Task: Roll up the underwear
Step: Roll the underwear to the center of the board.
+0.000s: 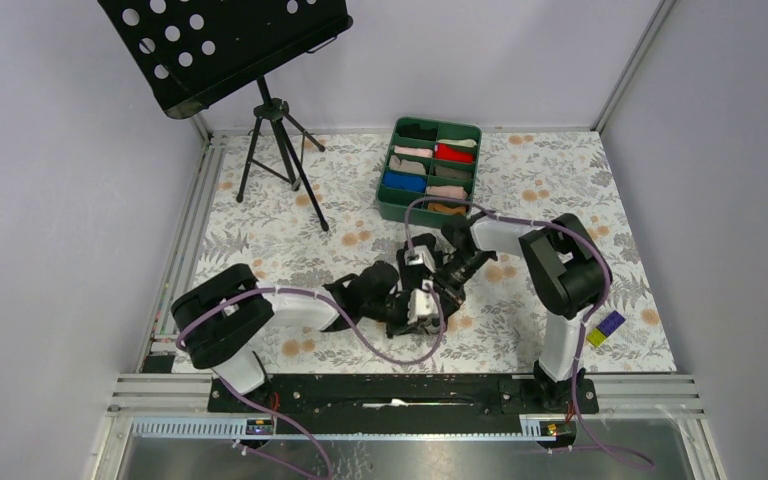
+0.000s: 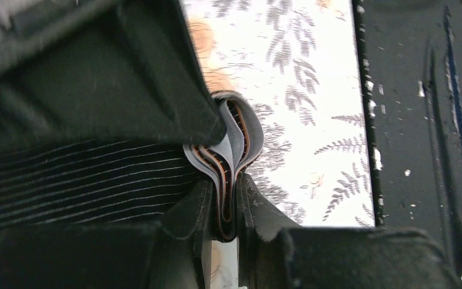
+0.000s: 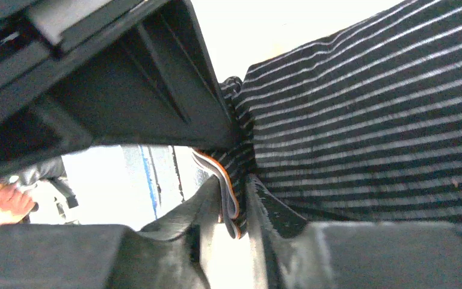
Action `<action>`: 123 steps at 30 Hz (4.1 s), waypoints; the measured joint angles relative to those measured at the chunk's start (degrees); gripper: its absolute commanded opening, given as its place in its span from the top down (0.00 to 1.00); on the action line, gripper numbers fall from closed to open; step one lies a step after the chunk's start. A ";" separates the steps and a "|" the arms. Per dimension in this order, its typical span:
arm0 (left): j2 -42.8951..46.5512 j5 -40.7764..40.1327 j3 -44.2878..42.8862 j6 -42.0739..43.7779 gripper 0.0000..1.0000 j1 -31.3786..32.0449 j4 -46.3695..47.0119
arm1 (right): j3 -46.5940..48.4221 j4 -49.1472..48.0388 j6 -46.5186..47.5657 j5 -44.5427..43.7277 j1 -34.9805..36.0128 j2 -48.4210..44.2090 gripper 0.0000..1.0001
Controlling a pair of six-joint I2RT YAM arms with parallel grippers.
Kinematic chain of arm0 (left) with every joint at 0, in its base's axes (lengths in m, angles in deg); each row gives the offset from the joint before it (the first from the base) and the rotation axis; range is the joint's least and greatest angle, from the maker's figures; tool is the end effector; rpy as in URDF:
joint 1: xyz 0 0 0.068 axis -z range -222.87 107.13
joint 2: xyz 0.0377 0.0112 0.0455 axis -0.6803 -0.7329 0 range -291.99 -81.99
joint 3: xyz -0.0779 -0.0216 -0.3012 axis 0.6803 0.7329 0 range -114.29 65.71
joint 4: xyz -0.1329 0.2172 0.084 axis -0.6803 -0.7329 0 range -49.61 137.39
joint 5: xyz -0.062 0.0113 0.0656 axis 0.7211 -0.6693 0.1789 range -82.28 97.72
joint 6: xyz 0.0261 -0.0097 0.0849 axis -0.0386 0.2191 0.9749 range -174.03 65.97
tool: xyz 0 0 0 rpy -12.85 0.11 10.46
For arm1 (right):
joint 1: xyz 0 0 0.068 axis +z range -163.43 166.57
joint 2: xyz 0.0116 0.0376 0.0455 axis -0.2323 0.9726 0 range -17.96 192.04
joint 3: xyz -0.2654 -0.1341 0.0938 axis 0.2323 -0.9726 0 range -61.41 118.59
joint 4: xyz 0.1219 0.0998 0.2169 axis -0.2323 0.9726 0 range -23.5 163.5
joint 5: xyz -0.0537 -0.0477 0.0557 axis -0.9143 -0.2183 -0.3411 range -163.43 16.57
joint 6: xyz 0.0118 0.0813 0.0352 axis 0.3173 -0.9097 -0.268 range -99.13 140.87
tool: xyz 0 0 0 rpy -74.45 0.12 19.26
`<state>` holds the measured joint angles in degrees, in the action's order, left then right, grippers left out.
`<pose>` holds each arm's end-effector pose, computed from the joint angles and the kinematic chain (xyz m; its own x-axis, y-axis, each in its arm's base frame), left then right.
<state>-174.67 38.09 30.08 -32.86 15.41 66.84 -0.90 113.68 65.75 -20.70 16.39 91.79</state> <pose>0.1417 -0.3061 0.1513 0.0420 0.5248 -0.8502 0.9966 -0.0823 -0.0015 0.2454 0.2136 0.1265 -0.4528 -0.7521 -0.4789 -0.7671 0.0548 0.6392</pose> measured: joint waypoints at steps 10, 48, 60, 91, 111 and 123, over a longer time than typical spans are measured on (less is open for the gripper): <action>-1.25 10.05 -4.46 -12.46 1.00 -9.38 -4.07 | 3.93 -4.33 -5.40 -9.22 -14.12 -22.49 0.43; -32.35 43.43 -26.77 -41.77 1.00 -23.50 -14.62 | -33.66 -46.12 13.51 -33.81 19.47 -41.79 0.53; -33.18 43.71 -28.98 -40.28 0.70 -23.76 -19.74 | -35.08 -55.41 15.69 -38.77 19.91 -34.12 0.73; 31.28 0.33 -7.02 10.36 0.40 -17.90 -39.39 | 8.46 1.07 8.85 -1.33 -0.33 3.58 0.90; 1.73 -0.22 -12.81 13.33 0.49 -7.54 -20.85 | 11.63 5.88 8.11 1.18 -1.77 7.65 0.88; -3.19 0.26 -13.88 12.04 0.80 -7.10 -19.96 | 11.63 4.72 4.37 0.85 -1.77 7.76 0.79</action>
<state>-177.86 38.35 16.20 -20.82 8.31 46.88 10.73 118.40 70.12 -19.85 14.62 99.55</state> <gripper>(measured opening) 0.326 0.198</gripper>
